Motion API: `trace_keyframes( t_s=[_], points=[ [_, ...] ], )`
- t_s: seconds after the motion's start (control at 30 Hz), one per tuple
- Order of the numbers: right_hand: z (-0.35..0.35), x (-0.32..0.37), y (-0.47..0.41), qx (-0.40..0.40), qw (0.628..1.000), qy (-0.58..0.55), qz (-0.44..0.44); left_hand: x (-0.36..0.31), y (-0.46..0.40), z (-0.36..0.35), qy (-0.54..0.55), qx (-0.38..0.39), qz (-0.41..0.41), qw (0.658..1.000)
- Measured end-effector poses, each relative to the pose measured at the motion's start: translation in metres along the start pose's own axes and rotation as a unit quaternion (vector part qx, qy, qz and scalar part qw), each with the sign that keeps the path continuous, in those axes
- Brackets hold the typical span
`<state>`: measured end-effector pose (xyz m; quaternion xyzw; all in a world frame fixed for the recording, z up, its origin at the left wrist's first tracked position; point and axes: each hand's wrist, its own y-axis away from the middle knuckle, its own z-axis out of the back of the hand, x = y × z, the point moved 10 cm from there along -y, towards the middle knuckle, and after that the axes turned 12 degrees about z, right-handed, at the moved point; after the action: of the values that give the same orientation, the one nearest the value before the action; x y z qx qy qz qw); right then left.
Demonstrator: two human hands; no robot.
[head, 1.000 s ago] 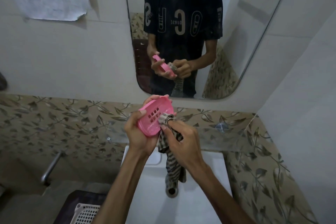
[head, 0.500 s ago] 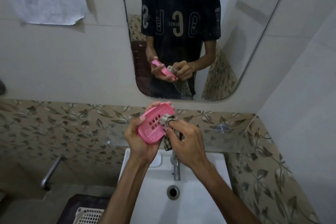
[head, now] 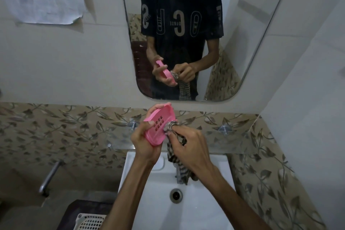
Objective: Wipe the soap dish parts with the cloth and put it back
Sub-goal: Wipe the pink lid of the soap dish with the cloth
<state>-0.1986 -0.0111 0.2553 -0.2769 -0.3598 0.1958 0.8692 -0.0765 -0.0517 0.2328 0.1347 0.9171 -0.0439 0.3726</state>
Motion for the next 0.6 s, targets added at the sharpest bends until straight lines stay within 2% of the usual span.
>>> trace_keyframes(
  t_s=[0.1, 0.23, 0.33, 0.47, 0.6],
  points=[
    [0.002, -0.010, -0.002, -0.022, 0.999, 0.014, -0.023, 0.001, -0.003, -0.002, -0.020, 0.014, -0.008, 1.000],
    [-0.015, 0.005, 0.006, -0.009, 0.997, -0.071, -0.003, 0.001, -0.009, 0.006, -0.002, 0.001, -0.005, 1.000],
    [-0.005, -0.015, 0.007, -0.039, 0.996, -0.058, -0.052, 0.003, -0.010, -0.001, -0.016, 0.029, -0.011, 0.999],
    [-0.018, 0.017, 0.011, -0.009, 0.996, -0.088, 0.007, 0.003, -0.010, 0.004, -0.001, 0.018, -0.006, 1.000],
    [-0.005, -0.003, 0.004, -0.036, 0.996, -0.069, -0.031, -0.003, -0.012, -0.002, -0.030, 0.040, -0.034, 0.998]
  ],
)
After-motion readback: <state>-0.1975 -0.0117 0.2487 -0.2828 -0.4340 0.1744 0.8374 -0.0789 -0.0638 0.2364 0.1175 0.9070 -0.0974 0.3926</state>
